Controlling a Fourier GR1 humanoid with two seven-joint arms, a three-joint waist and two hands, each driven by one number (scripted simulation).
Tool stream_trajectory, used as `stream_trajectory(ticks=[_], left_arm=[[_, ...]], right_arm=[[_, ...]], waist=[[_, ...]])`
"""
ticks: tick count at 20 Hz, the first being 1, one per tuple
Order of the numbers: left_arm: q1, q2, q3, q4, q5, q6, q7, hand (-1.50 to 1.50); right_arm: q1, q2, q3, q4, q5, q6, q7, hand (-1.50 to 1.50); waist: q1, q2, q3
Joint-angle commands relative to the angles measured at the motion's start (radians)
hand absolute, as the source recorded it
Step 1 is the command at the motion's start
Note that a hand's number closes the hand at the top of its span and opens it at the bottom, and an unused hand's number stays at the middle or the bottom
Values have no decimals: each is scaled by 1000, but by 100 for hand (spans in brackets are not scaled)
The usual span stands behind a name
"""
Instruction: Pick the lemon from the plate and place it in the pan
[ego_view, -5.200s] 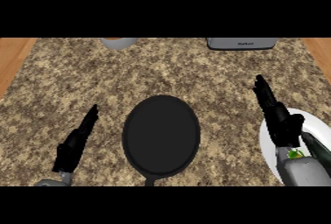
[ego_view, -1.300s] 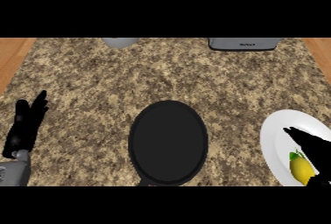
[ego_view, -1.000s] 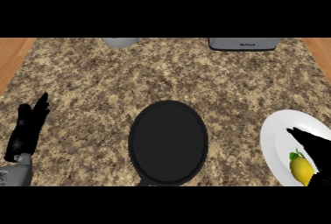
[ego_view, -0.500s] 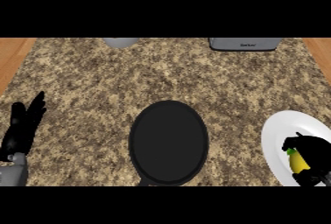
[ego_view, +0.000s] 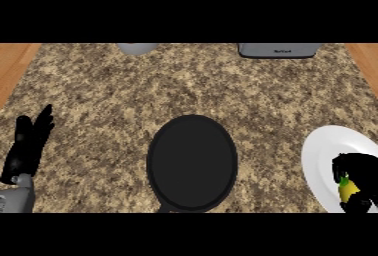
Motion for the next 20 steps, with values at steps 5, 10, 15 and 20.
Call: stream_trajectory(ticks=[5,10,15,20], left_arm=[[37,25,35,-23,2,0,7,0],[47,-11,16,9,-4,6,-28,0],[-1,18,42,22,11,-6,8,0],[-30,35,38,27,2,-26,7,0]], right_arm=[[392,80,1,-399,-43,-160,-34,150],[498,155,54,-600,6,-372,-99,150],[564,212,75,-815,-54,-505,-204,150],[611,270,195,-963,25,-445,-125,150]], waist=[[-45,-11,1],[-46,-10,1],[-50,-10,2],[-13,-1,1]])
